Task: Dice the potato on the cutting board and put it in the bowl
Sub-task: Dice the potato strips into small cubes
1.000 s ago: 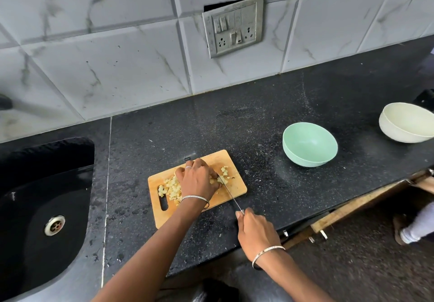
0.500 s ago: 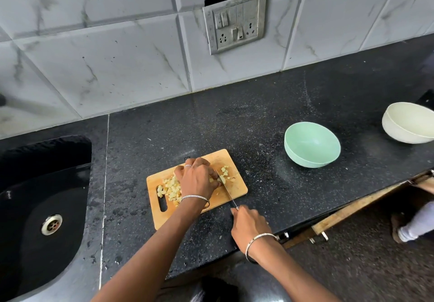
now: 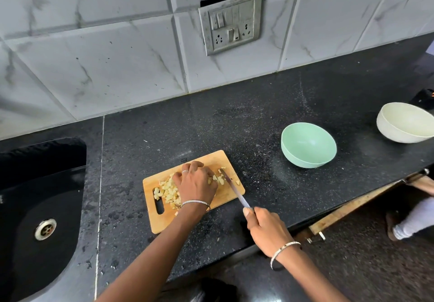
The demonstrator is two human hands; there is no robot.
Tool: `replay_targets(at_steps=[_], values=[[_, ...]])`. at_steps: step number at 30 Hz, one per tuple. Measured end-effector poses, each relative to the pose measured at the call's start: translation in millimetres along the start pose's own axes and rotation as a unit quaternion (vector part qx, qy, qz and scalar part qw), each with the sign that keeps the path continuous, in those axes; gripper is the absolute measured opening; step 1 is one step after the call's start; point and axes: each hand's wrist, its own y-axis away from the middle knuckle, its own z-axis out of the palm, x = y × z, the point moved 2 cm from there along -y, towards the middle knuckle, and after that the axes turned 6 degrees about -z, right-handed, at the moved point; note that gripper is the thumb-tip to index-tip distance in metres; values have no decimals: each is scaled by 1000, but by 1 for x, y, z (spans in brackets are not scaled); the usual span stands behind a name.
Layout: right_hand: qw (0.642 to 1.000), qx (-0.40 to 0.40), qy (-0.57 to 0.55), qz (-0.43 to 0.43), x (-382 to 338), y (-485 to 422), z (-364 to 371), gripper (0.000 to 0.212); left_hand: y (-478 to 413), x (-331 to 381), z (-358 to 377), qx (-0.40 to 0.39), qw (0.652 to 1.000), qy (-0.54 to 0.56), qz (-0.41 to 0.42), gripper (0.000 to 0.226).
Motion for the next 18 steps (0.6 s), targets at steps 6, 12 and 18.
replay_targets(at_steps=[6, 12, 18], values=[[999, 46, -9, 15, 13, -10, -6, 45, -1, 7, -2, -2, 1000, 24, 19, 18], [997, 71, -17, 24, 21, -12, -13, 45, 8, 29, 1, -45, 991, 21, 124, 24], [997, 71, -27, 26, 25, -12, -9, 46, 6, 39, 9, -56, 982, -28, 178, 22]])
